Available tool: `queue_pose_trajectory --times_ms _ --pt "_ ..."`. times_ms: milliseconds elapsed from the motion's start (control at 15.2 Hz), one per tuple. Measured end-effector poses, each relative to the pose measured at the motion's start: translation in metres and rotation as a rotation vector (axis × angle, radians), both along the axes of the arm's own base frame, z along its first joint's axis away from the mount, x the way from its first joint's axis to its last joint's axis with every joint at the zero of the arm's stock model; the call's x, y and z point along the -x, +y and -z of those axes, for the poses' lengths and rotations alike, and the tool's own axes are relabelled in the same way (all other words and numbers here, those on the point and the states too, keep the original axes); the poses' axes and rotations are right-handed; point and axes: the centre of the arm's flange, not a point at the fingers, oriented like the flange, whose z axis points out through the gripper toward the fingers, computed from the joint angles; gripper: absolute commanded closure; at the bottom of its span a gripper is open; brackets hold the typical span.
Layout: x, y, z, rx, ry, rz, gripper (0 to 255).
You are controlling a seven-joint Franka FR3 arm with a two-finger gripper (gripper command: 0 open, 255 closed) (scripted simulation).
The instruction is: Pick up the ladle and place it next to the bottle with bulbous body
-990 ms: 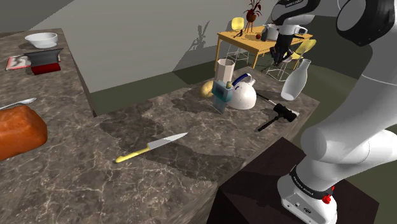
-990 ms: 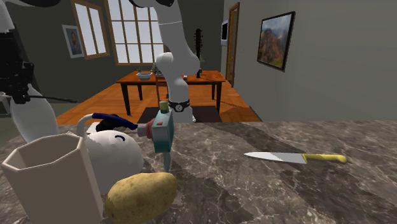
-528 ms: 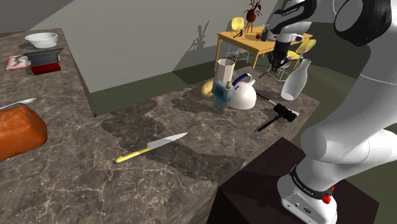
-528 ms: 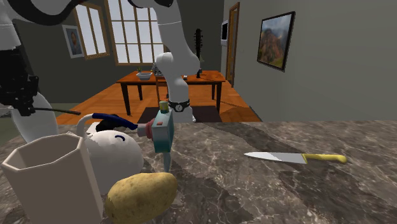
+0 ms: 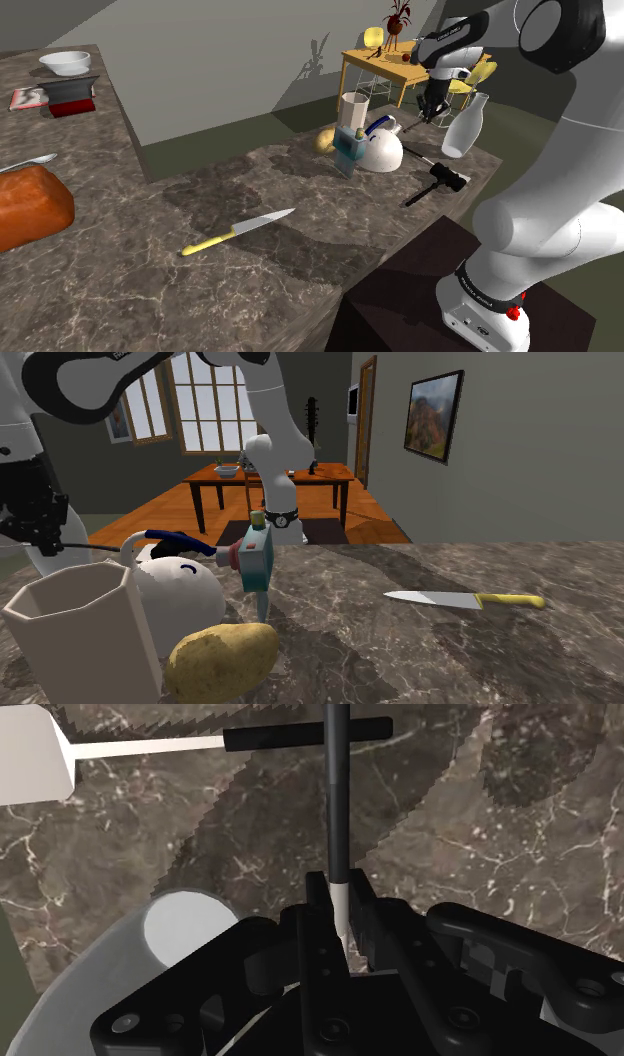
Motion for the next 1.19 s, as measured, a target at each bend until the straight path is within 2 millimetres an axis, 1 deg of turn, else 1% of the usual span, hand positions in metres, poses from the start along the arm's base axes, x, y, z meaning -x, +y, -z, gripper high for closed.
queue_pose_trajectory --times_ms 1056,1188 --pt "0.001 0.0 0.083 0.001 0.0 0.0 255" --pt "0.0 0.0 0.09 0.007 -0.007 0.001 255"
